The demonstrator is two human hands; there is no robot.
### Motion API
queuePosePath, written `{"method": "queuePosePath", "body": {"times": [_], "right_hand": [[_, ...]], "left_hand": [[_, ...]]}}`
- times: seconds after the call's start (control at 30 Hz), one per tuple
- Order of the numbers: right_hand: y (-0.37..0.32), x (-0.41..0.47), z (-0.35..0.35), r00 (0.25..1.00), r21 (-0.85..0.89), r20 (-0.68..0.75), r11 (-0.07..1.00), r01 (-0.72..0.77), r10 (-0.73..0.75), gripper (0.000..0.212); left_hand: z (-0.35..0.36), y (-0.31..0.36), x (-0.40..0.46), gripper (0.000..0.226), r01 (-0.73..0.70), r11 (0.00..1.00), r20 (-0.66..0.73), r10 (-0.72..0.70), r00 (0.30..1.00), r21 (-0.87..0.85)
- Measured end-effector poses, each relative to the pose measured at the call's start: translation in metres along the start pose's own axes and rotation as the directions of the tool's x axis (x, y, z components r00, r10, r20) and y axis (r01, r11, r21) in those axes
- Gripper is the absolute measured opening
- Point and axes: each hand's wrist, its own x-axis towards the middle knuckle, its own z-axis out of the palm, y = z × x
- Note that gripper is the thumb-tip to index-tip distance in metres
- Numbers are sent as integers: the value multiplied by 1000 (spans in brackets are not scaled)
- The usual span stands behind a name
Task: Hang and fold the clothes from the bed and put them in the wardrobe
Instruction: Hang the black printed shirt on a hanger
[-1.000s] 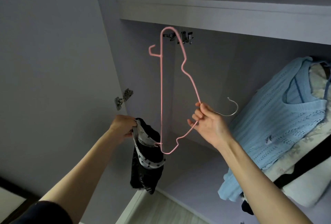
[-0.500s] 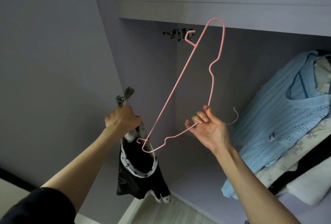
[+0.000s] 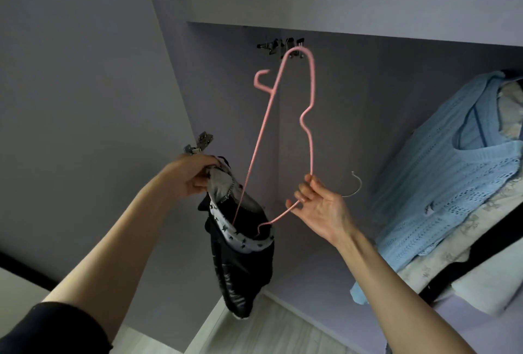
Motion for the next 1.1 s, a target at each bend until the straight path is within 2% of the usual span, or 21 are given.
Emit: {"method": "queuePosePath", "body": {"times": [0.13,0.27,0.33,0.4,0.47,0.5,0.57,0.63,0.73,0.8,0.93,1.0,1.1], "right_hand": [[-16,-1,1,999,-169,-41,986,-7,0,26],[-41,4,9,999,-272,-3,962,39,-42,27],[-44,6,13,997,-203,30,977,72,-68,28],[-42,9,17,992,-24,43,992,121,-120,27],[-40,12,17,985,129,50,979,159,-167,24],[-39,14,16,983,152,51,974,166,-175,20],[-35,15,14,987,91,47,984,151,-156,3],[-29,15,8,994,-8,37,995,101,-100,13],[-20,14,0,999,-57,-30,998,33,-35,6],[-16,14,-4,999,-90,-54,996,-9,4,20],[-26,15,1,1000,-187,9,982,-25,27,25],[-37,17,6,997,-352,59,936,-18,41,25],[-50,21,10,995,-630,70,776,-9,68,18]], "left_hand": [[-15,0,0,24,9,966,-210,47,977,259],[-19,-9,0,22,-62,938,-191,134,972,340],[-12,-6,-1,24,-130,930,-171,198,965,344],[-5,0,-4,25,-187,908,-167,265,950,375],[-1,3,-6,25,-201,900,-162,280,946,386],[-1,4,-7,25,-201,907,-157,274,949,370],[-2,4,-8,27,-200,921,-151,262,953,335],[-4,5,-8,23,-206,927,-167,267,949,315],[-8,12,-9,16,-224,920,-200,297,934,321],[-13,16,-10,20,-247,914,-229,328,916,322],[-27,16,-11,21,-246,893,-297,368,881,377],[-35,13,-10,20,-234,882,-345,387,855,408],[-42,10,-12,18,-210,864,-387,406,828,458]]}}
